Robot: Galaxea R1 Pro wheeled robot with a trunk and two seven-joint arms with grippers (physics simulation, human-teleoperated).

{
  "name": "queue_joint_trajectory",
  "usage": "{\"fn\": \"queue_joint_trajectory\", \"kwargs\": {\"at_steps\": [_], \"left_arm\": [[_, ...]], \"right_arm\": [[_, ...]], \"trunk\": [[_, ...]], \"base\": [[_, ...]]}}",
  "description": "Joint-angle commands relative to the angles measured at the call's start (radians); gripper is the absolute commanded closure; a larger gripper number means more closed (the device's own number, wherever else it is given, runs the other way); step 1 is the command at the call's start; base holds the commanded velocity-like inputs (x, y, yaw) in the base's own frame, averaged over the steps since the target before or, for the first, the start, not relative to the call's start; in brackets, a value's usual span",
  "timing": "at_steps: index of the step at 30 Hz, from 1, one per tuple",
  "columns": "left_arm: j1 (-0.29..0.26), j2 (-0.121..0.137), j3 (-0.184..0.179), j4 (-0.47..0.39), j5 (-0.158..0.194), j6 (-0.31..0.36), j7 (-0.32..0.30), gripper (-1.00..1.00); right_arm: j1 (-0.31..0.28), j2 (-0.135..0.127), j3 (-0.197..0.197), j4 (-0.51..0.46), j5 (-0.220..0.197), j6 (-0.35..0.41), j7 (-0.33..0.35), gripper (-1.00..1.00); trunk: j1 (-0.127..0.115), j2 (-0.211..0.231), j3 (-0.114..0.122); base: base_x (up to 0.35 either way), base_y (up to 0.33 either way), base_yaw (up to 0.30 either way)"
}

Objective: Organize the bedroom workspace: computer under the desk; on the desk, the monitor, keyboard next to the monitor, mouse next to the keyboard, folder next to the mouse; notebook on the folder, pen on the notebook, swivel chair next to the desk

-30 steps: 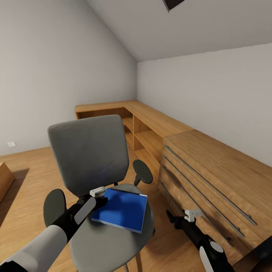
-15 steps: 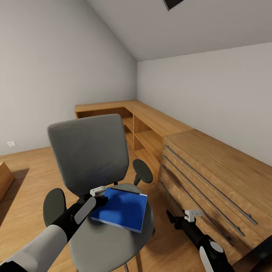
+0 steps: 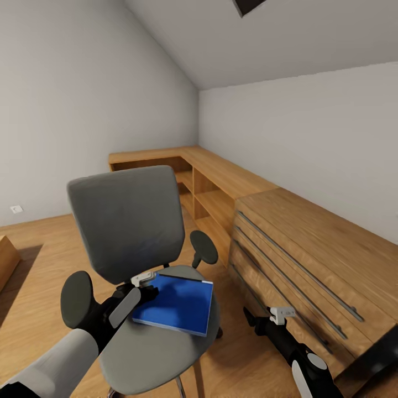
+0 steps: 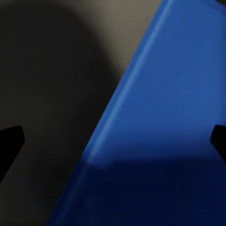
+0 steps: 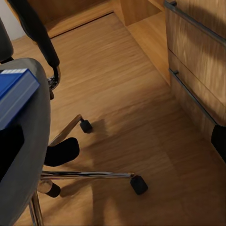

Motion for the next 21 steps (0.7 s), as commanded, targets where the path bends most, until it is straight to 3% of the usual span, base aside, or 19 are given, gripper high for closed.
{"fn": "queue_joint_trajectory", "kwargs": {"at_steps": [1,21], "left_arm": [[0.000,0.001,-0.008,0.059,0.027,-0.001,0.008,-1.00],[0.000,0.001,-0.008,0.059,0.024,-0.001,0.008,-1.00]], "right_arm": [[-0.001,0.001,-0.004,0.000,-0.010,0.005,0.008,-1.00],[-0.001,0.001,-0.004,0.000,-0.009,0.005,0.008,-1.00]], "trunk": [[0.000,0.000,-0.001],[0.000,0.000,-0.001]], "base": [[-0.008,-0.010,0.000],[-0.045,-0.049,0.000]]}}
